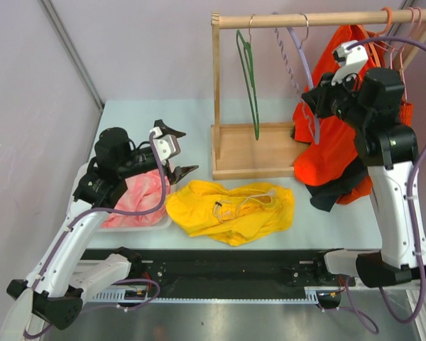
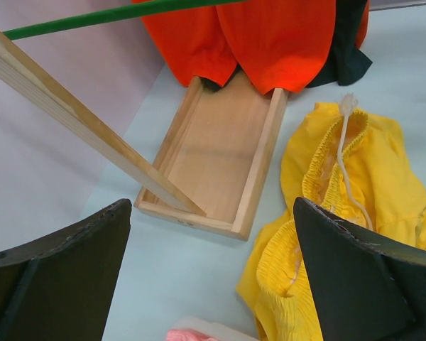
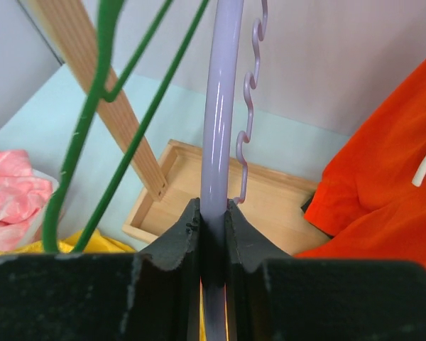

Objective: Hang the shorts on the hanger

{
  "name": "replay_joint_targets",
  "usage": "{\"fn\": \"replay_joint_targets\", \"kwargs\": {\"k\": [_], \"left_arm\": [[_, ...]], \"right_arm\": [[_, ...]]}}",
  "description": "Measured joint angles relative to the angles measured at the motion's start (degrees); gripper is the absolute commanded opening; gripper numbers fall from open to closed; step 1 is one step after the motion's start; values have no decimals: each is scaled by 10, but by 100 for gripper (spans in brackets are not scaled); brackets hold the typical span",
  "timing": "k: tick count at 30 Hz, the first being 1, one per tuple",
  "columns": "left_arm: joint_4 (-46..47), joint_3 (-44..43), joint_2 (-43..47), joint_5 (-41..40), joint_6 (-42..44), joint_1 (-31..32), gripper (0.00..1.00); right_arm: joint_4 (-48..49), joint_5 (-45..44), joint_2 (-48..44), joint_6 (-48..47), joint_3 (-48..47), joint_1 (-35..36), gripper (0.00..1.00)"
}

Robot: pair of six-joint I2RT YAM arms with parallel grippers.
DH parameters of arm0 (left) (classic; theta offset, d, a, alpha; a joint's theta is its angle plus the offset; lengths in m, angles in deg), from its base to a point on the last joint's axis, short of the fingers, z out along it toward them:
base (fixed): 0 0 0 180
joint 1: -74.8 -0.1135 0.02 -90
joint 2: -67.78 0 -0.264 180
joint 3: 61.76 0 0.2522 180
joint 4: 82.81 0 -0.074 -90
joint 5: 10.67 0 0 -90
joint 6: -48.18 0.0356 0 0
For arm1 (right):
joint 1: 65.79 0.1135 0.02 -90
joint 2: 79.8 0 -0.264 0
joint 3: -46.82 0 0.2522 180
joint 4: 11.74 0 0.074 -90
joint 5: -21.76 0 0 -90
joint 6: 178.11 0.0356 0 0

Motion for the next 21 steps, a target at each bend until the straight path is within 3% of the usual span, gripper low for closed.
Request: {"fn": "replay_joint_targets", "kwargs": {"k": [9, 15, 21], "left_arm": [[-4, 0, -22, 0, 0, 3, 100], [0, 18, -16, -4, -10, 3, 100], [17, 81, 7, -9, -35, 3, 100]], "right_arm": [[-4, 6, -93, 0, 78, -3, 0], [-122, -3, -181, -39, 165, -3, 0], [-252, 5, -244, -103, 174, -3, 0]]}}
